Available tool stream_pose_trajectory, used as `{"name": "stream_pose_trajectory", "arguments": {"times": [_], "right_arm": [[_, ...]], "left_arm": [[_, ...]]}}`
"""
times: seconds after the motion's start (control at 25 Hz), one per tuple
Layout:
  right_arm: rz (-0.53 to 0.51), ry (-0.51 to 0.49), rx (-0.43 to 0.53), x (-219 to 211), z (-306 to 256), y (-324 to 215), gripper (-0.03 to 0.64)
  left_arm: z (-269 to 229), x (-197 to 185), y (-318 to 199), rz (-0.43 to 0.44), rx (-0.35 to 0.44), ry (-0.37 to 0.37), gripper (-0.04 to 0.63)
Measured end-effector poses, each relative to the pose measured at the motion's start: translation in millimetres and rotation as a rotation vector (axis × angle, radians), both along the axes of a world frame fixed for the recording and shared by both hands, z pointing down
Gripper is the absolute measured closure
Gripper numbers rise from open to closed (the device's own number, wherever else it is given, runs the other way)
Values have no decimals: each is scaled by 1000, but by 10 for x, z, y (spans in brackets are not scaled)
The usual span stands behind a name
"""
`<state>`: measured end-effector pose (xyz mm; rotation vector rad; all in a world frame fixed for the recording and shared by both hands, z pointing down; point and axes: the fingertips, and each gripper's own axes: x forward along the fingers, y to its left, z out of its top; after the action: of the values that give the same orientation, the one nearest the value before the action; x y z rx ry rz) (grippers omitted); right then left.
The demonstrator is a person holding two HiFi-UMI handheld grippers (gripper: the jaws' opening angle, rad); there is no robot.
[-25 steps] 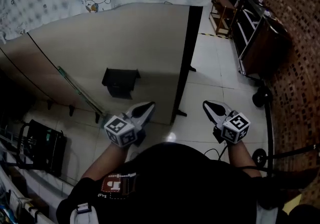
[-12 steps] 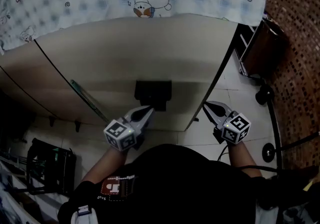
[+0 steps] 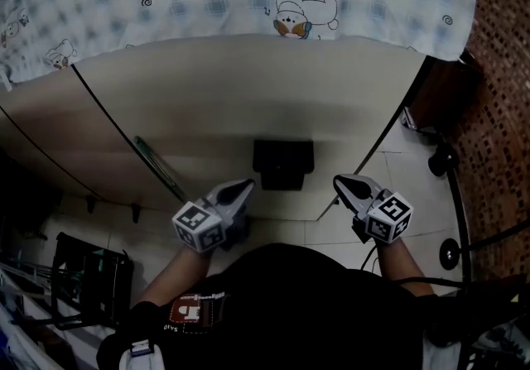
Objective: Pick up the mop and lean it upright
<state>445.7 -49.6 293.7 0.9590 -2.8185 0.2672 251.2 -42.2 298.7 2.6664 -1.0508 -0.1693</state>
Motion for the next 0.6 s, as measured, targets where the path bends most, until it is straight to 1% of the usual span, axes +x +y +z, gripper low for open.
{"name": "stream_pose_trajectory", "arguments": {"times": [0.16, 0.32, 0.4, 0.52, 0.6], "right_arm": [[-33, -11, -15, -14, -5, -71, 603], [-62, -27, -7, -45, 40, -178, 603], [-67, -33, -19, -73, 104, -211, 603], [-85, -26, -35, -168, 177, -205, 603], [-89, -19, -34, -263, 184, -242, 603]], "left_arm": [[-5, 54, 34, -18, -9, 2, 595], [72, -27, 33, -69, -37, 6, 595], [93, -50, 32, -84, -49, 11, 595], [80, -128, 43, -88, -31, 1, 595], [48, -256, 5, -101, -32, 13, 595]]}}
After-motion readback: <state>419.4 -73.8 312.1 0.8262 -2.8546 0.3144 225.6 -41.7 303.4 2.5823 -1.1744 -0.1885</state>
